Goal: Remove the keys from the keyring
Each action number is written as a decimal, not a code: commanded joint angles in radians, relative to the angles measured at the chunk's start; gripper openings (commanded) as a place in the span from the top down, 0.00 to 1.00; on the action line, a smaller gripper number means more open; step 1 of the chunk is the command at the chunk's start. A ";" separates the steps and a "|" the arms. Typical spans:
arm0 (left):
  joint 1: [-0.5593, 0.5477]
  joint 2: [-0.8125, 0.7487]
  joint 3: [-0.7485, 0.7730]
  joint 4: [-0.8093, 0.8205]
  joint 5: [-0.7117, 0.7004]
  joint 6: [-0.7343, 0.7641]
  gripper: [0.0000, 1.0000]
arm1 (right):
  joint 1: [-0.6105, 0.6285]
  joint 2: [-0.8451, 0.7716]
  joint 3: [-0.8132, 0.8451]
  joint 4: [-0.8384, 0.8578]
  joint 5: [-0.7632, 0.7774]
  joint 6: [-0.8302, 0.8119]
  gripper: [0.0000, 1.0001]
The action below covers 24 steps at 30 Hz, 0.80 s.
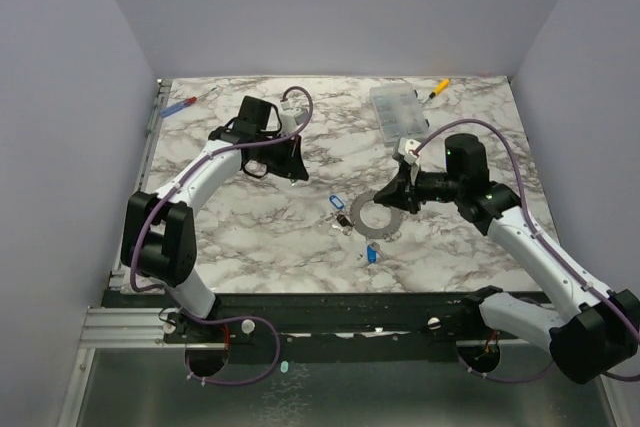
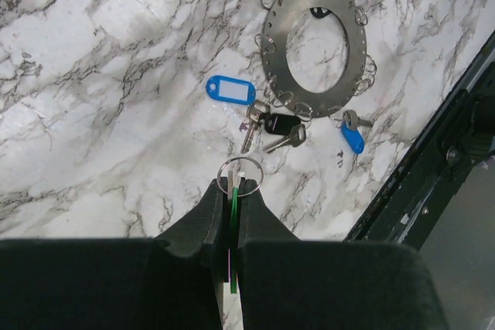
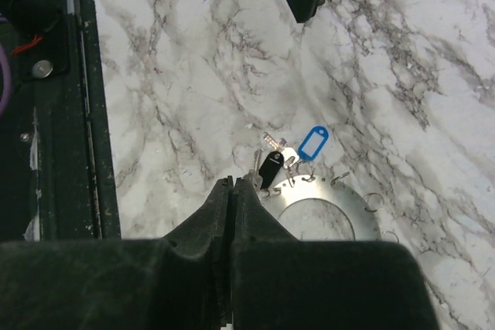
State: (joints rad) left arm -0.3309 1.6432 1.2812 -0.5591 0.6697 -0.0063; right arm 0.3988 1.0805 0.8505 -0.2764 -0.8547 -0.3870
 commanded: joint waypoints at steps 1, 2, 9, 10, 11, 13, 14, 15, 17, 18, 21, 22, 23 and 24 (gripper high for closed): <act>0.005 -0.059 -0.051 0.042 -0.037 0.009 1.00 | -0.004 -0.029 0.009 -0.142 0.052 -0.012 0.99; 0.006 -0.064 -0.063 0.043 -0.044 0.010 1.00 | -0.004 -0.030 0.003 -0.140 0.073 -0.012 0.97; 0.010 -0.083 -0.112 0.035 -0.277 0.064 1.00 | -0.004 -0.004 -0.052 -0.074 0.160 0.034 0.66; 0.010 -0.083 -0.118 0.033 -0.318 0.077 1.00 | -0.005 -0.001 -0.060 -0.063 0.166 0.043 0.61; 0.010 -0.084 -0.127 0.030 -0.353 0.089 1.00 | -0.005 0.001 -0.067 -0.053 0.175 0.050 0.53; 0.010 -0.078 -0.145 0.023 -0.401 0.115 1.00 | -0.004 0.002 -0.081 -0.032 0.193 0.064 0.41; 0.009 -0.071 -0.153 0.022 -0.436 0.122 1.00 | -0.004 0.001 -0.088 -0.023 0.201 0.065 0.35; 0.010 -0.064 -0.161 0.019 -0.460 0.129 1.00 | -0.004 -0.001 -0.094 -0.016 0.215 0.064 0.27; 0.010 -0.048 -0.171 0.018 -0.504 0.144 1.00 | -0.005 -0.002 -0.106 -0.003 0.249 0.063 0.16; 0.010 -0.038 -0.175 0.022 -0.522 0.150 1.00 | -0.005 -0.002 -0.112 0.003 0.262 0.062 0.12; 0.009 -0.008 -0.178 0.037 -0.554 0.168 1.00 | -0.004 0.000 -0.117 0.011 0.282 0.059 0.03; 0.009 0.002 -0.179 0.042 -0.551 0.171 1.00 | -0.005 0.002 -0.118 0.014 0.288 0.059 0.02; 0.010 0.011 -0.182 0.049 -0.547 0.172 1.00 | -0.005 0.002 -0.119 0.017 0.294 0.059 0.01; 0.010 0.022 -0.183 0.055 -0.545 0.169 1.00 | -0.005 0.002 -0.121 0.020 0.300 0.060 0.00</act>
State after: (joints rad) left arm -0.3271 1.6226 1.1122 -0.5297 0.1875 0.1318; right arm 0.3988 1.0809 0.7406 -0.2993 -0.6140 -0.3321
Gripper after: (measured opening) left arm 0.051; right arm 0.979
